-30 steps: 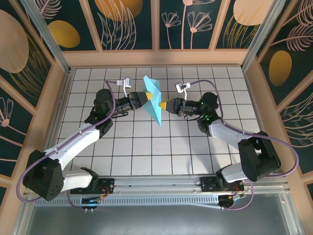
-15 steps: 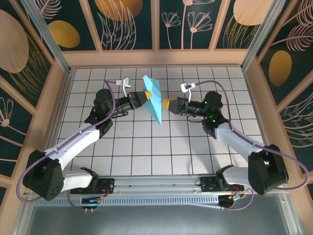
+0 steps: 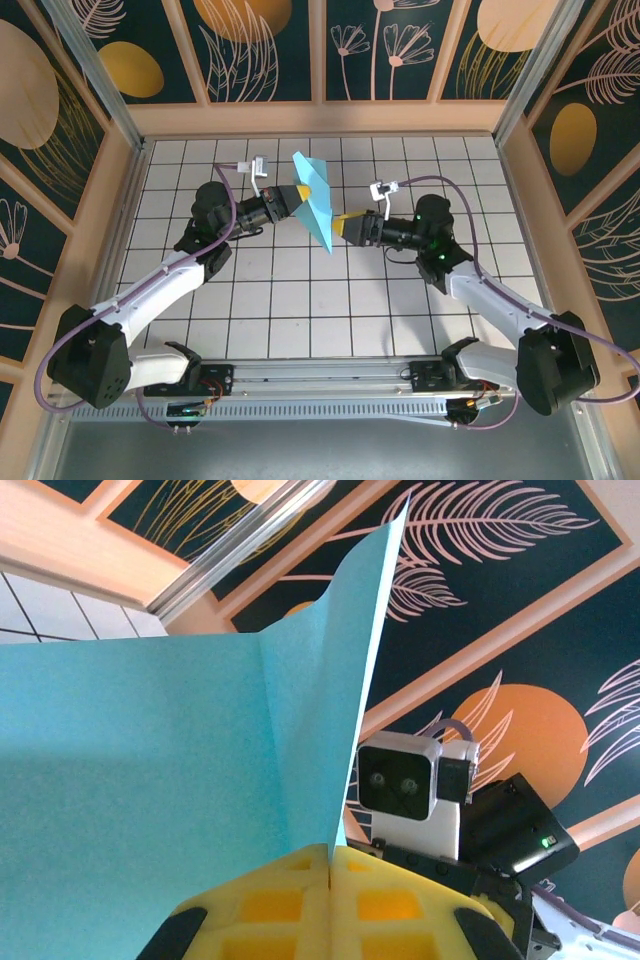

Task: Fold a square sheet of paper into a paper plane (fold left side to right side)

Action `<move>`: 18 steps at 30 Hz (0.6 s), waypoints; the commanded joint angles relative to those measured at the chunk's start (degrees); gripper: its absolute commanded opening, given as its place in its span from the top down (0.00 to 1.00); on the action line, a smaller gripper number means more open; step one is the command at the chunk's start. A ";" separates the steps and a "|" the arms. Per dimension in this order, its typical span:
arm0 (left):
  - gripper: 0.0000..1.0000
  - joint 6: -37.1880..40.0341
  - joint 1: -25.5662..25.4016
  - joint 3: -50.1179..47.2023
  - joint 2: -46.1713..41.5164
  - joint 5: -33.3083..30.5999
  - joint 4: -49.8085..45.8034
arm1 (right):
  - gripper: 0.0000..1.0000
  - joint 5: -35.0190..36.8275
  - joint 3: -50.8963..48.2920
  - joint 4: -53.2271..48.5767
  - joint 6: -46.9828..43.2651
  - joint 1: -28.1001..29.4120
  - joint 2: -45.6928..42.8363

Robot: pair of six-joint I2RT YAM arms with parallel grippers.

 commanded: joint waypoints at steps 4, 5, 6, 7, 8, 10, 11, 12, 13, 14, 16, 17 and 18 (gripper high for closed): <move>0.97 -0.81 -0.34 1.45 0.68 0.52 3.42 | 0.20 -0.68 1.67 7.07 2.46 2.37 3.74; 0.97 -0.92 -0.38 1.43 0.68 0.61 3.54 | 0.21 -0.77 2.10 7.34 2.46 2.50 4.28; 0.97 -1.08 -0.43 1.47 0.68 0.68 3.71 | 0.23 -0.78 2.65 7.51 2.41 2.51 4.73; 0.97 -1.12 -0.50 1.50 0.63 0.70 3.72 | 0.25 -0.86 3.10 7.72 2.43 2.51 5.02; 0.97 -1.12 -0.56 1.47 0.68 0.78 3.69 | 0.27 -0.86 3.51 7.66 2.29 2.51 5.23; 0.98 -1.12 -0.69 1.47 0.68 0.79 3.70 | 0.29 -0.61 4.42 7.11 1.79 2.51 5.42; 0.98 -1.13 -0.69 1.47 0.76 0.82 3.72 | 0.31 -0.56 4.78 6.66 1.43 2.51 5.49; 0.98 -1.12 -0.77 1.56 0.92 1.01 3.68 | 0.33 -0.44 5.31 5.93 1.03 2.51 5.51; 0.98 -1.04 -0.78 1.64 1.01 1.12 3.63 | 0.35 -0.26 5.75 5.23 0.53 2.38 5.51; 0.98 -0.97 -0.78 1.69 1.11 1.08 3.56 | 0.37 -0.10 6.06 4.74 0.29 2.26 5.46; 0.98 -0.78 -0.78 1.83 1.25 1.13 3.46 | 0.40 0.08 6.37 4.13 -0.03 1.95 5.25; 0.98 -0.77 -0.78 1.92 1.34 1.09 3.46 | 0.42 0.10 6.55 3.73 -0.15 1.68 5.10; 0.98 -0.77 -0.78 1.96 1.38 1.16 3.47 | 0.44 0.19 6.64 3.35 -0.22 1.49 4.99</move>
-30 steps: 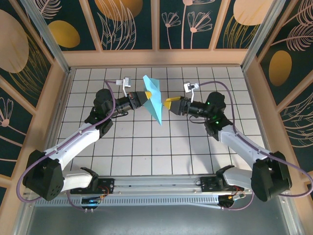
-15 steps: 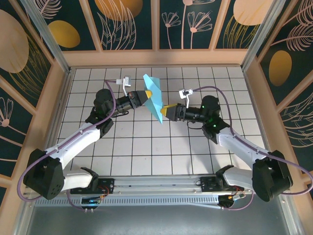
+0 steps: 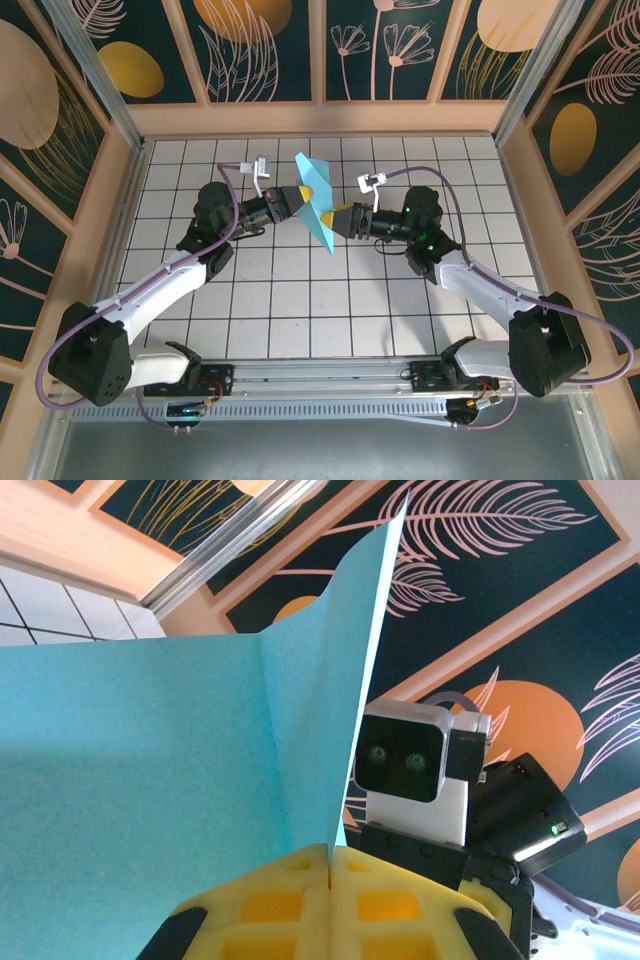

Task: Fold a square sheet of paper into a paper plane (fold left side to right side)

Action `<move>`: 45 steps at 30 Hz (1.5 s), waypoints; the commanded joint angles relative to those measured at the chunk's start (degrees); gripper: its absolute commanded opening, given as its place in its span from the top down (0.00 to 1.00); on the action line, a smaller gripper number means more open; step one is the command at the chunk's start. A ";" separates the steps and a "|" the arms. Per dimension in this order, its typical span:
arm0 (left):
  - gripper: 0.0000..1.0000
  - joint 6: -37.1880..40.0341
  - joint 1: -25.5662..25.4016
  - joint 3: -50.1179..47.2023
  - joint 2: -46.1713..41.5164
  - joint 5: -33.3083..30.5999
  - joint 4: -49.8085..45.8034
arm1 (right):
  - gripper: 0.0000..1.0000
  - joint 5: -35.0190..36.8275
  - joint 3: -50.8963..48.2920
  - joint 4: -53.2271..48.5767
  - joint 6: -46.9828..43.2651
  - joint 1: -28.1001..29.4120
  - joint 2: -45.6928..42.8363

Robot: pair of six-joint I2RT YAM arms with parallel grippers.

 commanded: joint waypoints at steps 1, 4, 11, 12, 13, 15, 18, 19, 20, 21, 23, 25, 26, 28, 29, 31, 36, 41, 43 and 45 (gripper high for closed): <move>0.98 -0.33 -0.26 1.99 0.66 1.01 2.76 | 0.45 0.34 2.01 -0.80 -1.29 -0.72 -0.74; 0.98 -0.14 -0.31 1.98 0.91 1.22 2.76 | 0.53 0.63 2.62 -2.51 -2.20 -0.93 -1.03; 0.89 1.64 -0.33 1.65 1.34 0.43 0.48 | 0.74 1.91 3.69 -6.65 -3.96 -0.95 -1.47; 0.88 2.23 -0.34 1.32 1.09 -0.28 -0.10 | 0.77 2.31 3.77 -7.34 -4.31 -0.95 -1.64; 0.87 2.62 -0.34 1.14 1.02 -0.70 -0.50 | 0.82 2.49 3.85 -8.00 -4.58 -0.95 -1.77; 0.83 3.57 -0.34 0.98 0.82 -1.57 -1.73 | 0.89 3.03 4.06 -9.56 -5.30 -0.95 -2.06; 0.73 5.26 -0.34 1.02 0.21 -3.09 -4.18 | 0.95 4.14 4.46 -12.38 -6.65 -0.95 -2.50; 0.71 6.14 -0.32 1.11 -0.23 -3.96 -5.35 | 0.96 4.60 4.72 -13.73 -7.35 -0.95 -2.68; 0.69 7.21 -0.32 1.28 -0.83 -5.12 -6.87 | 0.96 5.31 5.05 -15.36 -8.14 -0.95 -2.92; 0.67 8.47 -0.34 1.44 -1.53 -6.65 -8.58 | 0.97 6.18 5.54 -17.41 -9.14 -0.87 -3.12; 0.65 10.79 -0.34 1.63 -3.20 -9.73 -11.92 | 0.98 8.40 6.56 -21.67 -11.21 -0.73 -3.54; 0.61 13.04 -0.34 1.73 -5.08 -12.96 -15.07 | 1.00 11.62 8.15 -27.02 -13.80 -0.24 -3.97; 0.58 14.22 -0.34 1.73 -6.08 -14.69 -16.67 | 1.00 14.37 9.16 -30.19 -15.33 0.20 -4.02; 0.54 16.08 -0.28 1.64 -7.91 -17.66 -19.25 | 1.00 20.16 11.49 -36.39 -18.28 1.54 -3.79; 0.52 16.97 -0.34 1.52 -8.91 -19.16 -20.46 | 1.00 24.08 12.92 -39.72 -19.65 2.50 -3.43; 0.48 18.41 -0.34 1.30 -10.86 -21.94 -22.35 | 1.00 31.32 15.80 -45.63 -21.84 4.76 -2.39; 0.37 22.31 -0.22 -0.55 -17.34 -30.75 -25.88 | 1.00 55.89 24.82 -61.07 -23.95 11.75 3.66; 0.27 25.94 -0.25 -3.26 -24.63 -40.66 -29.35 | 1.00 76.38 31.81 -72.53 -21.37 16.45 11.96; 0.23 26.70 -0.25 -4.20 -27.32 -44.63 -30.88 | 1.00 83.92 34.26 -77.08 -19.80 18.61 15.67; 0.21 27.18 -0.21 -5.20 -29.96 -48.23 -31.81 | 1.00 90.49 36.73 -81.11 -18.11 20.48 19.89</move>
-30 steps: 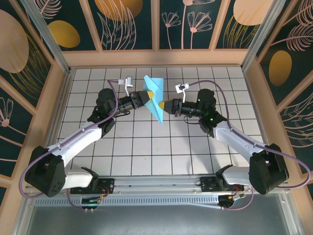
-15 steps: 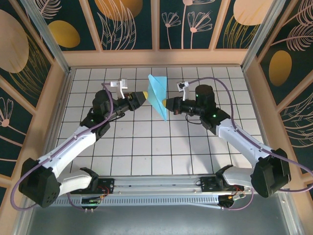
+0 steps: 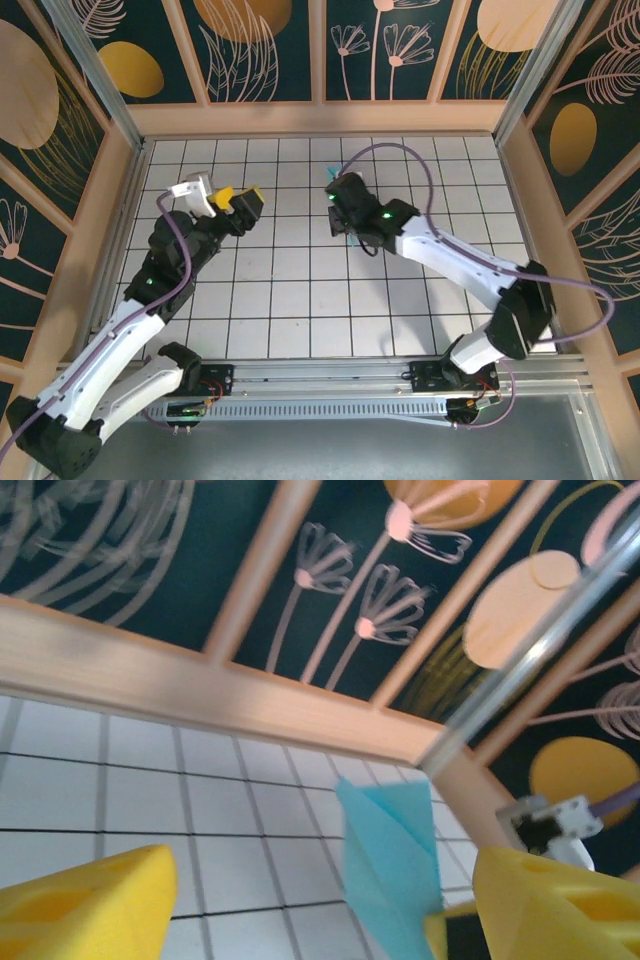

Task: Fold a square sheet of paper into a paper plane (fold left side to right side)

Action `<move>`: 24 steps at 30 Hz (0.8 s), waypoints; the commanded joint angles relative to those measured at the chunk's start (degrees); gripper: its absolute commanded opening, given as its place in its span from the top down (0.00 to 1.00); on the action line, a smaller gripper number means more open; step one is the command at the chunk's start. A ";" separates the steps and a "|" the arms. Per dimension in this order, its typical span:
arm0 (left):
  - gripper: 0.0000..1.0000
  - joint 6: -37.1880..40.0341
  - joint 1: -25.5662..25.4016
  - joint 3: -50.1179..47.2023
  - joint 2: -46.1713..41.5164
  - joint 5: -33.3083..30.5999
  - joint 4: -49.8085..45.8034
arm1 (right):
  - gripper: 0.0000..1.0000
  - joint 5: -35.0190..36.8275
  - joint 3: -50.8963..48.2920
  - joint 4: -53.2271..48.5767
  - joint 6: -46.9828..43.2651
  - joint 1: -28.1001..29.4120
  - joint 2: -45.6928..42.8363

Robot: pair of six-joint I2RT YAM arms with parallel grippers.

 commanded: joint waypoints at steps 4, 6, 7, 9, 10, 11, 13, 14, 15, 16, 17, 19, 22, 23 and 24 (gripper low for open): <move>0.20 4.34 -0.25 -2.42 -5.16 -12.48 -5.26 | 1.00 26.69 8.23 -18.70 5.28 5.08 13.61; 0.20 4.55 -0.25 -2.23 -4.91 -13.47 -6.45 | 1.00 30.23 10.48 -22.46 7.54 5.71 18.84; 0.20 4.46 -0.30 -2.18 -4.83 -13.59 -6.68 | 1.00 31.77 11.68 -24.41 9.11 5.98 21.59; 0.20 4.16 -0.24 -2.35 -4.54 -13.81 -6.28 | 1.00 33.72 13.55 -27.00 11.38 6.45 26.18; 0.20 4.03 -0.24 -2.42 -4.41 -13.92 -5.85 | 1.00 34.43 14.28 -27.94 12.09 6.62 28.40; 0.20 4.04 -0.25 -2.37 -4.23 -13.93 -5.41 | 1.00 35.23 14.76 -28.53 13.10 6.94 30.36; 0.20 3.93 -0.23 -2.22 -3.73 -13.64 -4.93 | 1.00 35.63 15.41 -28.79 14.24 7.19 33.33; 0.20 3.93 -0.25 -2.04 -3.36 -13.49 -4.85 | 1.00 35.21 15.43 -27.99 14.07 7.30 34.48; 0.20 3.93 -0.23 -1.88 -3.11 -13.33 -4.84 | 1.00 34.54 15.19 -26.66 13.27 7.40 35.16; 0.20 3.97 -0.25 -1.83 -2.87 -13.19 -4.76 | 1.00 33.36 14.70 -24.77 12.22 7.49 35.72; 0.20 3.82 -0.24 -1.83 -2.67 -12.99 -4.75 | 1.00 31.75 14.10 -22.66 11.00 7.63 36.11; 0.20 3.75 -0.25 -1.80 -2.47 -12.96 -4.75 | 1.00 28.85 12.88 -19.09 9.32 7.61 36.31; 0.20 3.58 -0.25 -1.88 -2.64 -13.17 -4.84 | 1.00 26.00 11.56 -15.80 8.25 7.60 36.87; 0.20 3.58 -0.25 -1.85 -2.71 -13.27 -4.84 | 0.99 25.46 11.27 -15.31 8.14 7.59 37.16; 0.20 3.58 -0.25 -1.85 -2.75 -13.28 -4.84 | 0.97 25.05 11.17 -14.96 7.96 7.66 37.39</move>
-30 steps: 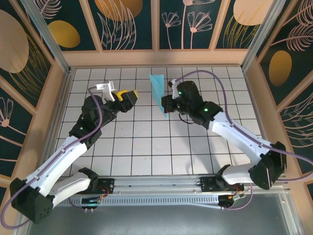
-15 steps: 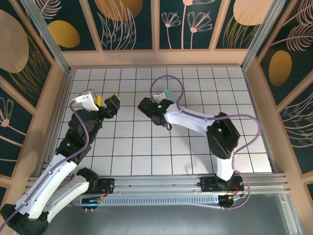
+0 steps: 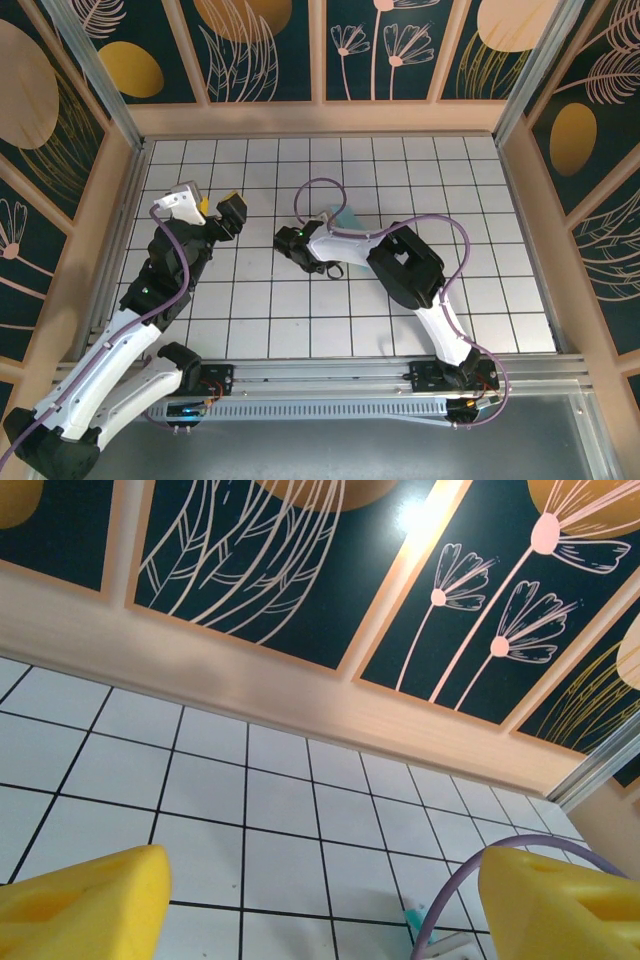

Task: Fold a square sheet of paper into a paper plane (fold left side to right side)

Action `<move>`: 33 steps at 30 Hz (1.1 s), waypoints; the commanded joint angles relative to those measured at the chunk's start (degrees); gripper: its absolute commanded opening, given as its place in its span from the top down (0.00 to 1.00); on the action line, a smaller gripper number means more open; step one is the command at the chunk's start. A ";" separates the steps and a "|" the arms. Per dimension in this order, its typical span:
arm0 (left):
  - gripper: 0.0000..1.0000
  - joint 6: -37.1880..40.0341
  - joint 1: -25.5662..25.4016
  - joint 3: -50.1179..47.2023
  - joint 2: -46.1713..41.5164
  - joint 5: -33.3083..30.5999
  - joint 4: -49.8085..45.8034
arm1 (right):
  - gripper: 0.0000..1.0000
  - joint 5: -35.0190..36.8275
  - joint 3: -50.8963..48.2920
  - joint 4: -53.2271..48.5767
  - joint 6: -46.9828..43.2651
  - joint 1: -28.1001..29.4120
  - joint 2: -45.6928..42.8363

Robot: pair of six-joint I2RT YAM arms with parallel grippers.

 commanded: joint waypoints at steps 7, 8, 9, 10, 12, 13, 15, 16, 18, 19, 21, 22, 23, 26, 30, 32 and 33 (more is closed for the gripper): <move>0.20 0.58 -0.23 0.65 0.04 -0.33 0.10 | 0.75 -5.99 -2.73 6.96 -1.44 0.32 -0.65; 0.20 0.63 -0.25 0.77 0.18 -0.31 0.01 | 0.73 -6.53 -3.03 7.29 -1.52 0.21 -1.10; 0.20 0.58 -0.25 0.87 0.22 -0.21 -0.02 | 0.72 -7.22 -3.20 7.69 -1.65 0.13 -1.51; 0.20 0.70 -0.23 0.98 0.33 -0.07 0.02 | 0.70 -8.01 -3.40 8.11 -1.75 -0.05 -1.89; 0.20 0.74 -0.25 1.24 0.45 0.12 0.01 | 0.67 -9.38 -3.82 8.81 -1.79 -0.38 -2.97; 0.20 0.76 -0.25 1.31 0.57 0.27 0.01 | 0.64 -10.08 -4.10 9.36 -1.88 -0.50 -3.59; 0.20 0.85 -0.25 1.46 0.77 0.47 0.01 | 0.58 -11.82 -4.79 10.67 -2.14 -0.85 -5.12; 0.20 0.85 -0.24 1.48 0.88 0.60 0.01 | 0.54 -12.70 -5.19 11.41 -2.15 -1.02 -5.97; 0.19 1.02 -0.21 1.73 1.22 1.05 0.01 | 0.45 -14.02 -6.15 12.97 -2.20 -1.28 -8.03; 0.19 1.02 -0.23 1.94 1.55 1.34 -0.12 | 0.41 -14.64 -6.82 13.82 -2.06 -1.47 -9.21; 0.18 1.12 -0.25 2.37 2.31 2.11 -0.17 | 0.34 -16.09 -7.99 15.39 -2.01 -1.86 -11.42; 0.18 1.11 -0.21 2.55 2.80 2.42 -0.17 | 0.31 -16.99 -8.46 16.20 -2.05 -2.15 -12.56; 0.17 1.11 -0.25 2.71 3.23 2.86 -0.09 | 0.28 -17.83 -9.06 16.87 -2.06 -2.46 -13.66; 0.16 0.72 -0.23 3.17 4.41 3.54 0.40 | 0.17 -19.58 -11.08 19.81 -2.61 -3.05 -17.31; 0.15 0.24 -0.25 3.49 5.65 4.22 1.06 | 0.06 -21.69 -15.18 25.71 -3.29 -3.81 -23.48; 0.15 -0.09 -0.23 3.59 6.48 4.90 1.34 | 0.03 -24.13 -17.70 29.01 -3.29 -4.88 -27.09; 0.15 -0.32 -0.25 3.68 6.92 5.31 1.41 | 0.02 -25.43 -18.66 30.45 -3.20 -5.55 -28.66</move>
